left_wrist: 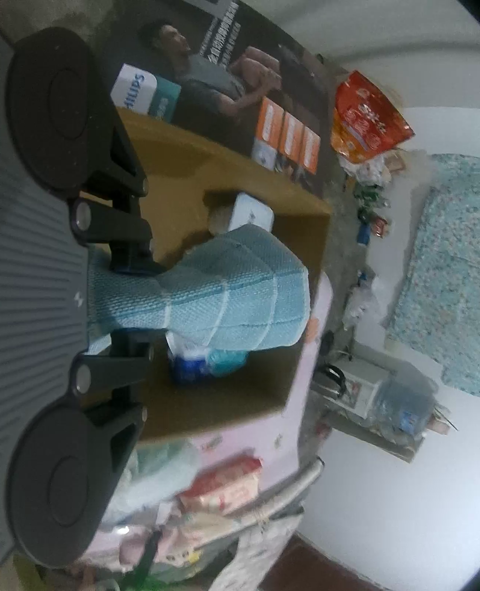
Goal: Organize soft objects
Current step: 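Carry the blue towel and pink sponge with both tools into the box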
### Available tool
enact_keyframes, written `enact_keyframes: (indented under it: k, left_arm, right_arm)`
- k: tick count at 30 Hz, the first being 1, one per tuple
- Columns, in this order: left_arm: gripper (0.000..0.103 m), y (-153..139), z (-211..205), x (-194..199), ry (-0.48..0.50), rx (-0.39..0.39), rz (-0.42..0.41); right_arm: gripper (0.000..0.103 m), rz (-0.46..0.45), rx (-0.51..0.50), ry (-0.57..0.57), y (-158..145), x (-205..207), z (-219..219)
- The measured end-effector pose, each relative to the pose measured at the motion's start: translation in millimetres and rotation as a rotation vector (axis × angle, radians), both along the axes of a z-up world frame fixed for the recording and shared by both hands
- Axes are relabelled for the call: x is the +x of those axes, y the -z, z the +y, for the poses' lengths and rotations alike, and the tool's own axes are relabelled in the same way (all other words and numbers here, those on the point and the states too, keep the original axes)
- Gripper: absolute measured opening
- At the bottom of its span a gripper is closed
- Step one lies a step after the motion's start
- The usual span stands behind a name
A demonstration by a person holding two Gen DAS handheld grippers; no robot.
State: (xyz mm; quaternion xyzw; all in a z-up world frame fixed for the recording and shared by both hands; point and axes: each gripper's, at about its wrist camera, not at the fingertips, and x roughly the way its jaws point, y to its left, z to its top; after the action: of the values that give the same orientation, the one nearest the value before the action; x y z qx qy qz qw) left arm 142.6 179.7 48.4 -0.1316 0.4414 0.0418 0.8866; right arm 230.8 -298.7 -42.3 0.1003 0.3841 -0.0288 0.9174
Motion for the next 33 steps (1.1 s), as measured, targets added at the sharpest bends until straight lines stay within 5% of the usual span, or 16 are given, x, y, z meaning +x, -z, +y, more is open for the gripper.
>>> enact_keyframes:
  k: [7, 14, 22, 31, 33]
  left_arm:
    - [0.024, 34, 8, 17, 0.026, 0.16, 0.115]
    - [0.025, 72, -1, 45, 0.076, 0.35, 0.223]
    - [0.025, 97, 3, 61, 0.075, 0.407, 0.286]
    - [0.028, 106, 14, 68, 0.058, 0.385, 0.299]
    - [0.027, 107, 24, 68, 0.033, 0.31, 0.311]
  right_arm:
    - [0.08, -0.078, 0.227, -0.079, -32, -47, 3]
    - [0.08, -0.092, 0.42, -0.307, -71, -56, 73]
    - [0.08, -0.034, 0.452, -0.625, -105, -40, 214]
    - [0.081, 0.276, 0.408, -0.622, -75, 8, 344]
    - [0.081, 0.318, 0.379, -0.578, -64, 16, 361]
